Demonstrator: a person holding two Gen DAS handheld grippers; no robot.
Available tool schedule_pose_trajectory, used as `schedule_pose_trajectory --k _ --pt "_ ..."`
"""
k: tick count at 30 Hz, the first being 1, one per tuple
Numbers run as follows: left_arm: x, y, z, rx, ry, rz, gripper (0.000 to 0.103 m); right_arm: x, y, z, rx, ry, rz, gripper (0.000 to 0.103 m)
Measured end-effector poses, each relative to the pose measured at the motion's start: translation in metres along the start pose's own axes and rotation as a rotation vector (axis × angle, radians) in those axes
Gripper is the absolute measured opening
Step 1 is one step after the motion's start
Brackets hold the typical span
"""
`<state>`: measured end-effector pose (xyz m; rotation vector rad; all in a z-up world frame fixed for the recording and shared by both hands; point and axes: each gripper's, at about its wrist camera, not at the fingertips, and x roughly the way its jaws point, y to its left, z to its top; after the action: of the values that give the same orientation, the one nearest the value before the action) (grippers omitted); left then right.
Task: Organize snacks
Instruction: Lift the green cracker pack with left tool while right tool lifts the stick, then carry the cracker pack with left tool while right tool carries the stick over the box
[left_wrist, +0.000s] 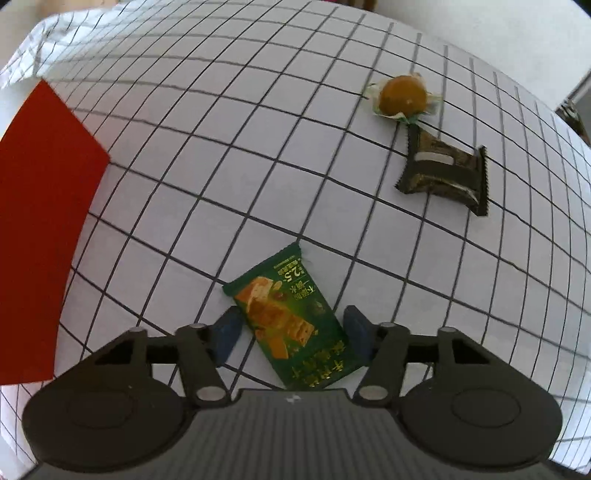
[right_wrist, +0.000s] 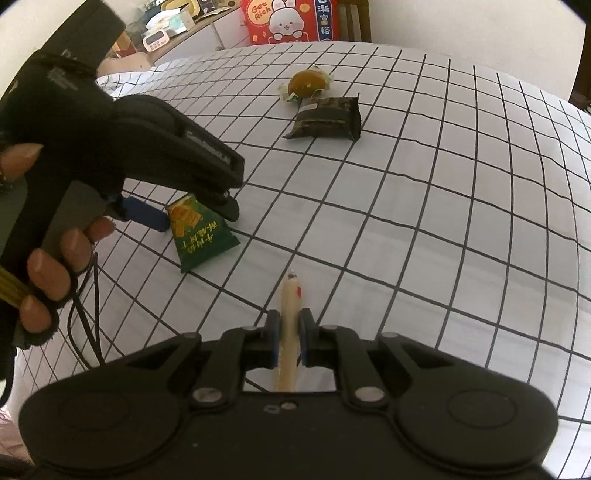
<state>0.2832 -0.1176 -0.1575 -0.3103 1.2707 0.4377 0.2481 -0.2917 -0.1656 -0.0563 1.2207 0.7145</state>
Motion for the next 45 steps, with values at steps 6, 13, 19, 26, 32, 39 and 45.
schedule_pose_trajectory --k 6,13,19,26,32,39,45 --pt "-0.005 0.007 -0.008 0.056 -0.026 -0.044 0.049 -0.001 0.000 -0.002 0.028 -0.002 -0.007 0.009" --pt "-0.013 0.042 -0.013 0.048 -0.032 -0.114 0.047 -0.013 0.003 -0.006 0.072 -0.024 0.005 0.009" --pt "-0.031 0.067 -0.018 0.036 -0.049 -0.163 0.046 -0.025 0.013 -0.006 0.083 -0.043 0.008 0.009" --pt "-0.061 0.089 -0.032 0.049 -0.103 -0.207 0.041 -0.045 0.034 -0.004 0.083 -0.086 0.029 0.009" --pt "-0.082 0.106 -0.043 0.081 -0.140 -0.235 0.026 -0.060 0.053 -0.002 0.066 -0.124 0.028 0.009" --pt "-0.071 0.127 -0.050 0.082 -0.081 -0.236 0.026 -0.050 0.060 -0.013 0.078 -0.101 -0.003 0.009" --pt "-0.075 0.132 -0.051 0.104 -0.024 -0.243 0.028 -0.047 0.060 -0.021 0.118 -0.101 -0.002 0.009"
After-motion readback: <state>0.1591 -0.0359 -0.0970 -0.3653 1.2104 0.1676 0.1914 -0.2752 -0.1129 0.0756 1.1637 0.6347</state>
